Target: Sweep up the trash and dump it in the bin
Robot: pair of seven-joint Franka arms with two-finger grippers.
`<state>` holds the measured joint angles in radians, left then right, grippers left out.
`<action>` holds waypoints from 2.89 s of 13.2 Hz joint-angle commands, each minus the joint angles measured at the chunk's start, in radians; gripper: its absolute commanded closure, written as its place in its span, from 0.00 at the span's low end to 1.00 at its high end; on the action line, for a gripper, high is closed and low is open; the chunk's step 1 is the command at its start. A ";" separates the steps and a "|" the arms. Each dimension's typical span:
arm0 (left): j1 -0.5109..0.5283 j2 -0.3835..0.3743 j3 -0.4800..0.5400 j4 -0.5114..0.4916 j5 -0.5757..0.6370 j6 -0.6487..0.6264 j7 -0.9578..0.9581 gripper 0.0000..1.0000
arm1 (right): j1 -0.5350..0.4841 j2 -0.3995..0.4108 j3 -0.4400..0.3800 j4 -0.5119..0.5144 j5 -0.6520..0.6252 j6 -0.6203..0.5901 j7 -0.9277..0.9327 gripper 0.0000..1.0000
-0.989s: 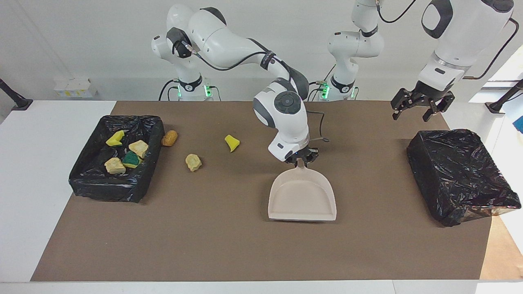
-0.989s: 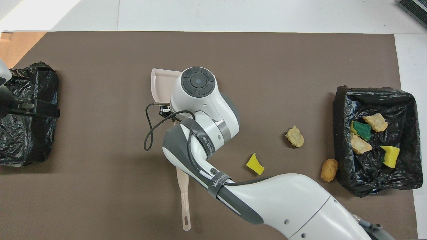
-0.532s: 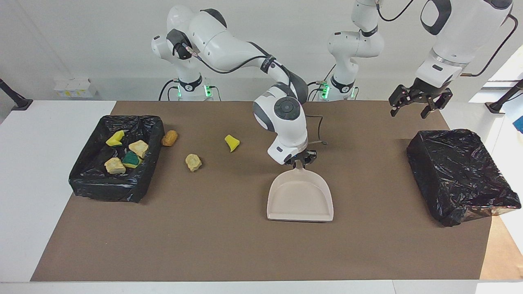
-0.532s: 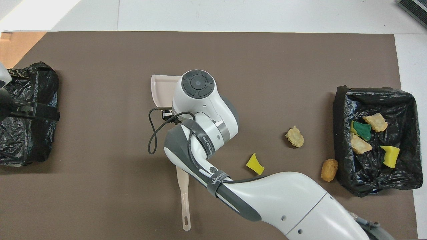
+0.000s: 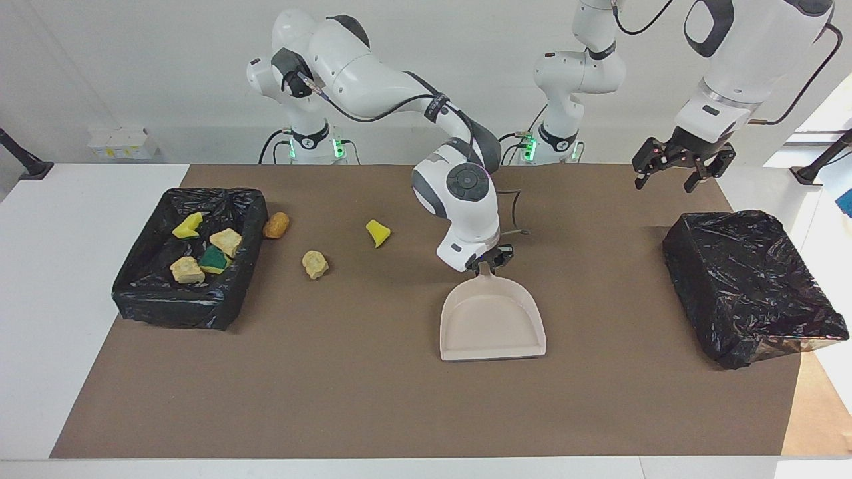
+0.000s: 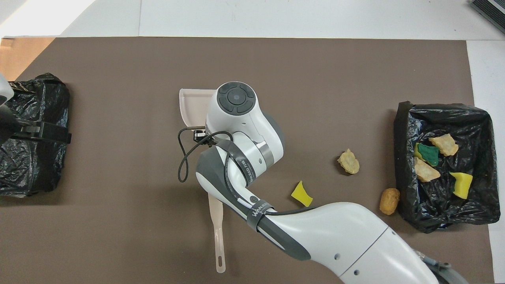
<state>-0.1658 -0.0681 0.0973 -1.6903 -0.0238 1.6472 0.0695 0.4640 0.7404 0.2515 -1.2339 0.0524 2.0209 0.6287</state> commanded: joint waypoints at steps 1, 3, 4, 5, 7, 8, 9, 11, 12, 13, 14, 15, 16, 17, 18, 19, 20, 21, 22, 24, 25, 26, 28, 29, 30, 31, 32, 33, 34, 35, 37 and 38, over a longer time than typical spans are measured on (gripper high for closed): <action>0.000 -0.021 0.002 -0.029 -0.008 0.005 0.001 0.00 | -0.016 -0.024 0.006 -0.022 0.024 -0.002 -0.015 0.67; 0.000 -0.018 0.002 -0.029 -0.008 0.008 0.003 0.00 | -0.027 -0.024 0.006 -0.024 0.020 -0.004 -0.014 0.65; 0.000 -0.018 0.002 -0.031 -0.008 0.009 0.004 0.00 | -0.036 -0.030 0.006 -0.027 0.023 -0.004 -0.014 0.65; 0.000 -0.018 0.002 -0.031 -0.008 0.010 0.006 0.00 | -0.050 -0.038 0.008 -0.027 0.026 -0.004 -0.014 0.62; 0.000 -0.016 0.002 -0.031 -0.008 0.011 0.007 0.00 | -0.085 -0.061 0.008 -0.029 0.026 -0.028 -0.015 0.53; 0.000 -0.015 0.002 -0.031 -0.008 0.013 0.009 0.00 | -0.099 -0.073 0.008 -0.032 0.026 -0.040 -0.014 0.47; 0.000 -0.013 0.002 -0.031 -0.008 0.014 0.009 0.00 | -0.110 -0.084 0.008 -0.038 0.026 -0.051 -0.014 0.40; 0.000 -0.012 0.002 -0.029 -0.008 0.016 0.009 0.00 | -0.143 -0.113 0.006 -0.044 0.023 -0.066 -0.012 0.28; 0.000 -0.012 0.002 -0.029 -0.008 0.016 0.009 0.00 | -0.180 -0.146 0.005 -0.048 0.020 -0.071 -0.014 0.10; 0.000 -0.012 0.004 -0.026 -0.008 0.013 0.007 0.00 | -0.220 -0.185 0.005 -0.065 0.012 -0.079 -0.018 0.00; 0.002 -0.012 0.004 -0.025 -0.008 0.008 0.007 0.00 | -0.266 -0.226 0.005 -0.078 0.010 -0.108 -0.030 0.00; 0.002 -0.012 0.004 -0.023 -0.007 0.005 0.007 0.00 | -0.299 -0.261 0.005 -0.079 0.007 -0.140 -0.032 0.00; 0.000 -0.007 0.004 -0.016 -0.007 -0.006 0.007 0.00 | -0.335 -0.294 0.003 -0.078 0.006 -0.169 -0.032 0.00; -0.001 -0.007 0.004 -0.014 -0.005 -0.010 0.006 0.00 | -0.370 -0.318 0.002 -0.075 0.003 -0.192 -0.033 0.00; -0.004 -0.007 0.004 -0.012 -0.005 -0.018 0.004 0.00 | -0.402 -0.338 0.000 -0.073 0.001 -0.217 -0.041 0.00; -0.009 -0.007 0.002 -0.009 -0.005 -0.024 0.004 0.00 | -0.430 -0.358 -0.003 -0.072 -0.015 -0.238 -0.069 0.00; -0.011 -0.009 0.002 -0.011 -0.007 -0.024 0.003 0.00 | -0.455 -0.387 0.000 -0.070 -0.064 -0.264 -0.110 0.00; -0.012 -0.009 -0.001 -0.011 -0.007 -0.024 0.000 0.00 | -0.464 -0.413 0.002 -0.068 -0.115 -0.299 -0.145 0.00; -0.012 -0.009 -0.001 -0.011 -0.007 -0.023 -0.002 0.00 | -0.465 -0.436 -0.003 -0.065 -0.146 -0.353 -0.176 0.00; -0.012 -0.009 -0.001 -0.011 -0.007 -0.023 -0.002 0.00 | -0.490 -0.460 -0.012 -0.024 -0.149 -0.456 -0.237 0.00; -0.012 -0.009 -0.001 -0.012 -0.008 -0.023 -0.002 0.00 | -0.499 -0.472 -0.011 -0.019 -0.149 -0.499 -0.259 0.00; -0.012 -0.010 -0.001 -0.014 -0.008 -0.023 0.000 0.00 | -0.501 -0.499 -0.014 -0.021 -0.151 -0.525 -0.273 0.00; -0.012 -0.010 -0.001 -0.015 -0.008 -0.018 0.001 0.00 | -0.498 -0.555 -0.014 -0.064 -0.146 -0.554 -0.309 0.00; -0.012 -0.010 -0.001 -0.014 -0.008 -0.018 0.001 0.00 | -0.496 -0.582 -0.014 -0.099 -0.141 -0.579 -0.319 0.00; -0.012 -0.012 -0.001 -0.017 -0.008 -0.018 0.001 0.00 | -0.495 -0.605 -0.014 -0.143 -0.132 -0.573 -0.320 0.00; -0.012 -0.012 -0.001 -0.018 -0.008 -0.018 0.003 0.00 | -0.496 -0.630 -0.014 -0.179 -0.128 -0.573 -0.320 0.00; -0.012 -0.012 -0.001 -0.020 -0.008 -0.018 0.003 0.00 | -0.495 -0.650 -0.014 -0.211 -0.128 -0.576 -0.320 0.00; -0.012 -0.012 -0.001 -0.019 -0.008 -0.017 0.003 0.00 | -0.495 -0.680 -0.014 -0.252 -0.126 -0.573 -0.320 0.00; -0.012 -0.012 -0.001 -0.020 -0.008 -0.017 0.004 0.00 | -0.493 -0.709 -0.014 -0.294 -0.123 -0.570 -0.320 0.00; -0.012 -0.012 -0.001 -0.020 -0.008 -0.017 0.004 0.00 | -0.493 -0.729 -0.014 -0.323 -0.112 -0.564 -0.320 0.00; -0.012 -0.012 -0.001 -0.019 -0.008 -0.017 0.001 0.00 | -0.495 -0.765 -0.014 -0.378 -0.095 -0.541 -0.320 0.00; -0.014 -0.012 -0.001 -0.019 -0.008 -0.017 0.001 0.00 | -0.495 -0.785 -0.014 -0.409 -0.095 -0.527 -0.322 0.00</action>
<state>-0.1704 -0.0670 0.0909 -1.6987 -0.0248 1.6383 0.0695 -0.0192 0.0326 0.2387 -1.5333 -0.0638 1.4405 0.3390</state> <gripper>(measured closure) 0.000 0.000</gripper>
